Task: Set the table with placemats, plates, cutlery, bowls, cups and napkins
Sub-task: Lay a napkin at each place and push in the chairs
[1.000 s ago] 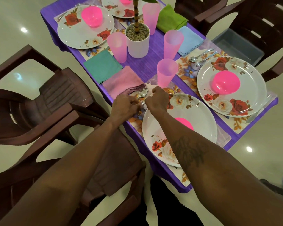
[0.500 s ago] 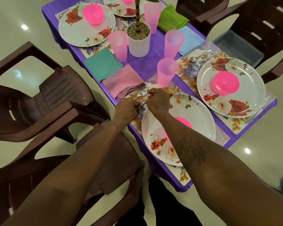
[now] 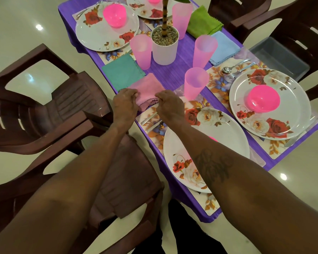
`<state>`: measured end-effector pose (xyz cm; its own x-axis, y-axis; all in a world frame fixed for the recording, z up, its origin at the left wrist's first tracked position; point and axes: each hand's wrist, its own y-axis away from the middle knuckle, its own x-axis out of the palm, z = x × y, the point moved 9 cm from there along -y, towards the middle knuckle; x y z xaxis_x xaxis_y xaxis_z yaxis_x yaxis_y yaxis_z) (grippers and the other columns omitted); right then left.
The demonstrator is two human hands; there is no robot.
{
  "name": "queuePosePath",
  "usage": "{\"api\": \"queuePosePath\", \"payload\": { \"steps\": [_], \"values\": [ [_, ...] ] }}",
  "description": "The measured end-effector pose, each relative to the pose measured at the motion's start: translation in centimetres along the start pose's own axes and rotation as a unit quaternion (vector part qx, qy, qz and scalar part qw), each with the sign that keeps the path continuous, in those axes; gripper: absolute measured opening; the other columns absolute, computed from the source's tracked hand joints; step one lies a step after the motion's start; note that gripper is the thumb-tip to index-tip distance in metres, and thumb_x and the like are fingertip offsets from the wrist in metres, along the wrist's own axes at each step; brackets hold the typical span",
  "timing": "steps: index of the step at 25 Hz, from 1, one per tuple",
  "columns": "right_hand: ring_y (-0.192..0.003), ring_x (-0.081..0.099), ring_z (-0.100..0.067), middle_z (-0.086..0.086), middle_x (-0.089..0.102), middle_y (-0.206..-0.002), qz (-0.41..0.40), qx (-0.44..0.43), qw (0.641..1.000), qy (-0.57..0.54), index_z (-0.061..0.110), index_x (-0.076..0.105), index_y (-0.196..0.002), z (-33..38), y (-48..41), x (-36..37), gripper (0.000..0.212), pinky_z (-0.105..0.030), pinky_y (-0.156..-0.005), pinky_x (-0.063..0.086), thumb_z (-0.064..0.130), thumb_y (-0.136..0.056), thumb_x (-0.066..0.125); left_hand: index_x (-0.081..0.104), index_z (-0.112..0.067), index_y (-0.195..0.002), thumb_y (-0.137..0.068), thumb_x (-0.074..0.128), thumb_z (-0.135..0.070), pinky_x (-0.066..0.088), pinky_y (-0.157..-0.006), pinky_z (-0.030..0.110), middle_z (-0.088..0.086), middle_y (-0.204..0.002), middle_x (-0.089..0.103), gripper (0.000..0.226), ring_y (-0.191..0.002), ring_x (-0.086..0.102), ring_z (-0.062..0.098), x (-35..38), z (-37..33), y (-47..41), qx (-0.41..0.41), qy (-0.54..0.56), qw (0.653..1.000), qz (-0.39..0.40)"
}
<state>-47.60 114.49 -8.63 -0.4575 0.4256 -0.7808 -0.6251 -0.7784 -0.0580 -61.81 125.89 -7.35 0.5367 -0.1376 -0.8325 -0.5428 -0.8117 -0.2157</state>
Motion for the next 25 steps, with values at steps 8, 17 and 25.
{"api": "queuePosePath", "payload": {
  "steps": [8,17,25],
  "values": [
    [-0.143,0.039,-0.032,-0.006,0.052,-0.149,0.109,-0.038,0.981,0.153,0.019,0.075,-0.117,-0.1,-3.2,4.6,0.024,-0.051,-0.118,0.034,0.025,-0.098,0.06,0.074,-0.004,-0.119,-0.095,0.068,-0.017,0.048,-0.107,0.045,0.019,-0.136,0.064,0.028,-0.124,0.06,0.034,5.4,-1.1,-1.1,0.1,-0.116,0.967,0.205],
    [-0.093,0.069,-0.031,-0.01,0.074,-0.1,0.075,0.064,0.994,0.055,0.01,0.077,-0.1,-1.2,-4.5,4.0,0.021,-0.044,-0.088,0.059,0.009,-0.082,0.066,0.073,-0.007,-0.095,-0.097,0.059,-0.052,0.045,-0.071,0.03,0.007,-0.087,0.068,0.047,-0.084,0.068,0.024,2.4,8.6,-0.7,-0.282,0.011,0.959,0.024],
    [-0.092,0.066,-0.027,-0.012,0.073,-0.101,0.077,0.1,0.992,-0.018,0.002,0.076,-0.097,-2.1,-4.9,4.4,0.018,-0.027,-0.073,0.044,0.002,-0.082,0.066,0.068,-0.017,-0.078,-0.078,0.074,-0.038,0.059,-0.072,0.033,0.003,-0.081,0.069,0.022,-0.08,0.067,0.021,4.4,8.0,-1.4,-0.348,0.146,0.926,0.023]
  ]
}}
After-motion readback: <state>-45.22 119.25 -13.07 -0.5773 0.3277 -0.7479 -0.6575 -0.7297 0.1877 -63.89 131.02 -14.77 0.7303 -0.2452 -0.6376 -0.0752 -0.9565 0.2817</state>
